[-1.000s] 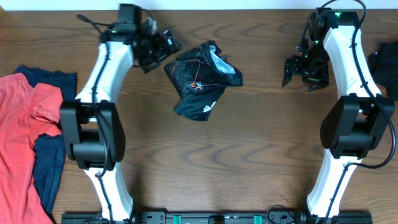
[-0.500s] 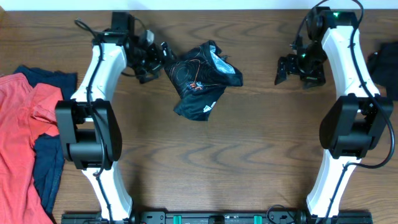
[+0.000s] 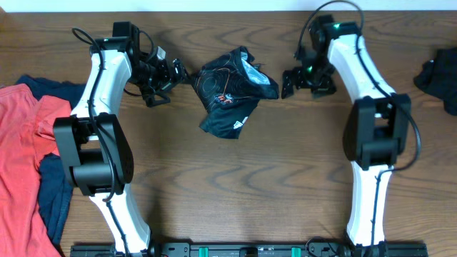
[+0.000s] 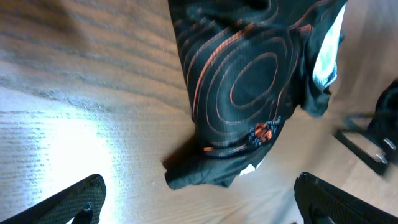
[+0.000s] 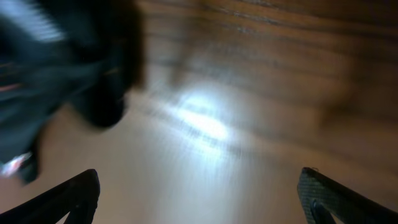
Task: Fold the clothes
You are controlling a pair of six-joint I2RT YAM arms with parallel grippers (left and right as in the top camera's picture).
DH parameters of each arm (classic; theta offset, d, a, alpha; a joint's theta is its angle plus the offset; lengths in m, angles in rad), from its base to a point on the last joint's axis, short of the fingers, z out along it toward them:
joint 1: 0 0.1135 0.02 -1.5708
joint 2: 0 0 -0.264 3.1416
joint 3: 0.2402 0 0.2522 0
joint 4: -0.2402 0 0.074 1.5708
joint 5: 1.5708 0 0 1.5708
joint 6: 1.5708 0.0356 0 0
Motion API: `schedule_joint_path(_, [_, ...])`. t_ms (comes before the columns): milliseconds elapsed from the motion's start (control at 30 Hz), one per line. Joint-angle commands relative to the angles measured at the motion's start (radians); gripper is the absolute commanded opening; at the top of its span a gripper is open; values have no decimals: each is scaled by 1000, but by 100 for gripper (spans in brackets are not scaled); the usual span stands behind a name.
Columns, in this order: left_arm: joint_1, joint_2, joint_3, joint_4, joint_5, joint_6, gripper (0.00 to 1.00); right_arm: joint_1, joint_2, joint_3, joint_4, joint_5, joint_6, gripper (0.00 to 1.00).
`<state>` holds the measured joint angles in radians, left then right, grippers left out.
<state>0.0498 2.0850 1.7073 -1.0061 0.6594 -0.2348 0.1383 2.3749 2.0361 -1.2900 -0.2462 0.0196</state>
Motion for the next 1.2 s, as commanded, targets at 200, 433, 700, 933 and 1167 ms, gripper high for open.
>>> schedule_joint_path(200, [-19,-10,-6,-31,56,47,98,19,62,26,24,-20,-24,99])
schedule_joint_path(433, [-98,1,-6,-9,55,42,98,20,62,129,-22,-20,-25,99])
schedule_joint_path(700, [-151,39,-51,76,18,-50,98,20,62,346,-137,-13,-44,99])
schedule_joint_path(933, [-145,103,-100,124,19,-67,98,26,62,388,-192,-22,-82,99])
schedule_joint_path(1167, [-147,173,-101,235,92,-135,98,26,62,504,-275,-11,-97,99])
